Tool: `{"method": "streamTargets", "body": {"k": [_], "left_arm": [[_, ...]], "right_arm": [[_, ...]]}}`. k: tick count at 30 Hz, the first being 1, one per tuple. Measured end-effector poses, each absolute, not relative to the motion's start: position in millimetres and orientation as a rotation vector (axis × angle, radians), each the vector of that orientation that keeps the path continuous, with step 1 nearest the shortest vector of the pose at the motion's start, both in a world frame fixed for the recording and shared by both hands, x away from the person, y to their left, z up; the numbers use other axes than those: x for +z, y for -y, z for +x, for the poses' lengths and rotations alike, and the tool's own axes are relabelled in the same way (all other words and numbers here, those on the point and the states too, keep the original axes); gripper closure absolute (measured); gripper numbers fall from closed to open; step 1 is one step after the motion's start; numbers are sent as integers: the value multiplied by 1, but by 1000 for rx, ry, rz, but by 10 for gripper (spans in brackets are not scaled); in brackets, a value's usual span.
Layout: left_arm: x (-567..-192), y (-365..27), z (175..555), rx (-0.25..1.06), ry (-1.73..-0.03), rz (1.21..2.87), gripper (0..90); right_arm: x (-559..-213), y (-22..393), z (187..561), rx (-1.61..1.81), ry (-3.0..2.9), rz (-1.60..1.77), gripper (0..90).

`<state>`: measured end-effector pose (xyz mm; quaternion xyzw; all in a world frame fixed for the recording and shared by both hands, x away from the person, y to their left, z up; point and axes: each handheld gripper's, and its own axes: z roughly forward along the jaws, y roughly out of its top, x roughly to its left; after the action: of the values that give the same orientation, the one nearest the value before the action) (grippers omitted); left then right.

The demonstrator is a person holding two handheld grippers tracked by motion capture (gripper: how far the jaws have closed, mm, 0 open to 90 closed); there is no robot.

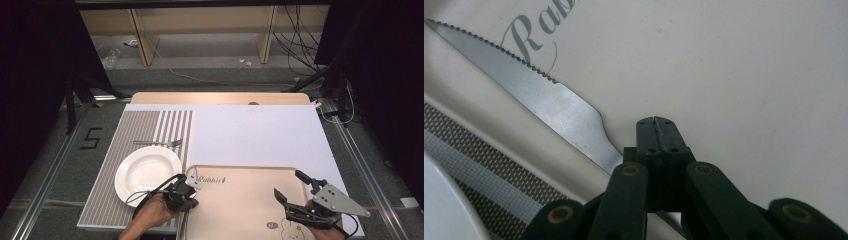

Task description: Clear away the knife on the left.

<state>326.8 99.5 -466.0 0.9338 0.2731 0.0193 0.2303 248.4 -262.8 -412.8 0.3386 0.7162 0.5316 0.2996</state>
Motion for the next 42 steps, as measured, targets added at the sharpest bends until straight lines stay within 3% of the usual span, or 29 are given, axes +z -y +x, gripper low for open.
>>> {"method": "streamTargets", "body": {"k": [12,18,26,33,42], "left_arm": [[-459,-106,331,13,-774,2507,862],[-441,-110,333,24,-831,2401,536],[-427,-121,337,52,-878,2308,350],[-417,-130,341,59,-920,2250,286],[-408,-143,344,89,-925,2200,271]], "right_arm": [[-413,263,248,1413,-1902,901,188],[-413,262,248,1410,-1906,896,188],[-413,262,248,1413,-1906,895,188],[-413,262,248,1415,-1906,895,188],[-413,262,248,1417,-1904,891,188]]}}
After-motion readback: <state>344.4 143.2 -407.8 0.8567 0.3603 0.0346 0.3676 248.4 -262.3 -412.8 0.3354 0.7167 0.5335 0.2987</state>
